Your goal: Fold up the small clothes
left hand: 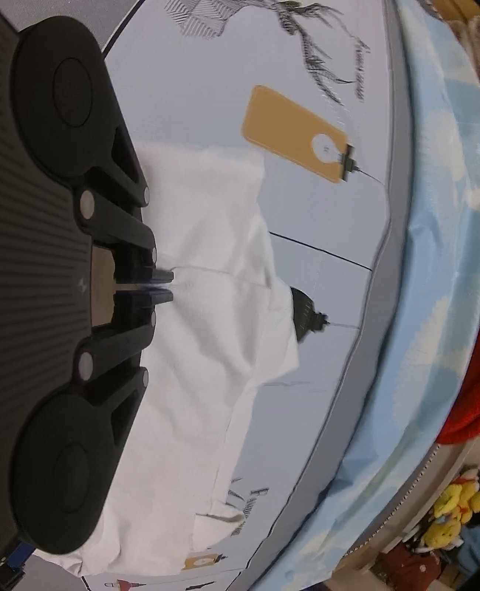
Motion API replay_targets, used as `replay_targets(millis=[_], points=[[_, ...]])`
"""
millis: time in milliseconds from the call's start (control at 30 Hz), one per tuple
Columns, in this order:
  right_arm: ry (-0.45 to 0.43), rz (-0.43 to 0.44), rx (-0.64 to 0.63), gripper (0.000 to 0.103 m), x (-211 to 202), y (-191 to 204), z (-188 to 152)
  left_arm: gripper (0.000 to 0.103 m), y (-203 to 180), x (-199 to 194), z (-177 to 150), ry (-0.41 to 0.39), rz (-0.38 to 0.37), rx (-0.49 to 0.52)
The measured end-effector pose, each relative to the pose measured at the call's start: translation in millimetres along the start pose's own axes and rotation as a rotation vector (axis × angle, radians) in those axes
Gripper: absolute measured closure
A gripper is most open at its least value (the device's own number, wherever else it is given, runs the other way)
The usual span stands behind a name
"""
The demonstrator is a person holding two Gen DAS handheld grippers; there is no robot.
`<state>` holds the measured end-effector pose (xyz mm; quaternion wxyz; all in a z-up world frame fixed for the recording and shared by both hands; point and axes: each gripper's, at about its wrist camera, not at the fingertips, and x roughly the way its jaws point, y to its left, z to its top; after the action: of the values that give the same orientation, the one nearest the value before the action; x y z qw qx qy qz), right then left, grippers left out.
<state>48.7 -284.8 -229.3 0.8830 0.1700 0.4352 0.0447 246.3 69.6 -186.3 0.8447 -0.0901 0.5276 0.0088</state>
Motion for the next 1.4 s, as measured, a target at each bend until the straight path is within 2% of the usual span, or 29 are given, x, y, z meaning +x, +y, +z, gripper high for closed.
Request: replay_targets(millis=[200,300,400,467,533,567,600,633,700,800,900,967,1000,1033,1133,1233,1333,1400], points=[[-0.055,-0.044,-0.009,0.048,-5,-7,15,0.101,-11,-78,-1,-0.191,-0.160,0.002],[-0.096,-0.063,0.022,0.048,-10,-16,25,0.100,6,-87,-11,-0.222,-0.108,-0.003],[-0.138,-0.093,0.040,0.048,-14,-24,35,0.099,32,-54,-26,-0.145,0.005,-0.032],[-0.156,-0.127,0.043,0.049,-15,-30,41,0.083,46,-32,-33,-0.079,0.043,-0.064],[-0.171,-0.162,0.048,0.049,-16,-38,46,0.051,52,-25,-35,-0.048,0.044,-0.108],[-0.179,-0.185,0.042,0.051,-16,-42,48,0.042,52,-28,-35,-0.070,0.032,-0.120],[-0.185,-0.207,0.032,0.051,-16,-45,50,0.025,50,-34,-34,-0.104,0.023,-0.125],[-0.187,-0.223,0.020,0.053,-16,-48,52,0.017,46,-42,-33,-0.148,0.017,-0.116],[-0.179,-0.242,-0.020,0.073,-12,-50,56,0.016,35,-53,-30,-0.192,0.007,-0.073],[-0.151,-0.223,-0.098,0.080,0,-42,61,0.016,20,-51,-27,-0.172,-0.006,-0.017],[-0.064,-0.219,-0.209,0.083,24,-31,58,0.016,13,-38,-33,-0.137,0.029,0.025],[0.008,-0.288,-0.272,0.083,42,-36,49,0.016,16,-25,-43,-0.095,0.083,0.048],[0.004,-0.299,-0.284,0.080,44,-43,44,0.016,18,-23,-50,-0.080,0.100,0.057],[-0.021,-0.273,-0.262,0.079,39,-49,42,0.016,20,-25,-56,-0.082,0.107,0.065],[-0.028,-0.230,-0.128,0.078,21,-59,50,0.012,29,-41,-73,-0.156,0.075,0.074],[-0.112,-0.203,-0.100,0.077,15,-53,70,0.009,34,-51,-84,-0.186,0.057,0.067],[-0.141,-0.224,-0.151,0.077,38,-40,97,0.009,36,-49,-91,-0.162,0.077,0.071],[-0.078,-0.243,-0.144,0.079,69,-40,114,0.009,40,-46,-97,-0.138,0.086,0.064]])
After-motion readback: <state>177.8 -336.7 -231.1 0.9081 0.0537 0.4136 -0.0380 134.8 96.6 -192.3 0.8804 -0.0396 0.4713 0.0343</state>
